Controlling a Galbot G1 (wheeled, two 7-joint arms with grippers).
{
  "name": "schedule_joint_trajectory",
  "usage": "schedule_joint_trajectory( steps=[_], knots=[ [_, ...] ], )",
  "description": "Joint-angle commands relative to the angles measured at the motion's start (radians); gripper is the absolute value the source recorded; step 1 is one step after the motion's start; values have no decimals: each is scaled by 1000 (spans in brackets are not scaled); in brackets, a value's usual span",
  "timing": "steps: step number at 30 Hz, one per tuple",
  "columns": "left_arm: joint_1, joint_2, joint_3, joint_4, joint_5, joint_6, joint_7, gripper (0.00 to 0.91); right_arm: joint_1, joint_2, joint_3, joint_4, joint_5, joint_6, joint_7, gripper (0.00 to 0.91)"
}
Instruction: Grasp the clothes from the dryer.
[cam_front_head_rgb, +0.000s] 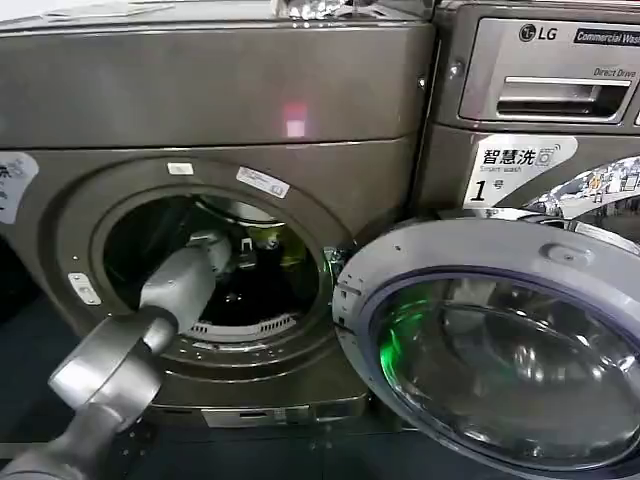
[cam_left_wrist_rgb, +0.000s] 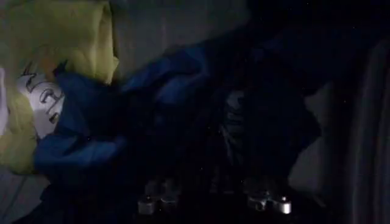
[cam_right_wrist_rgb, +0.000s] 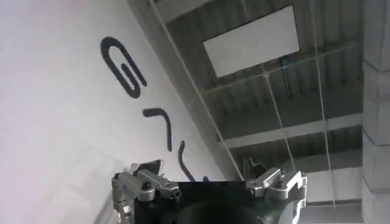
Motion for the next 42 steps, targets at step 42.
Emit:
schedule_joint_trajectory(
  steps=[42],
  knots=[
    [576,-7,-648,-904,-698,-129,-1186,0,41,-34,-77,6,-30,-18,37,907]
  ],
)
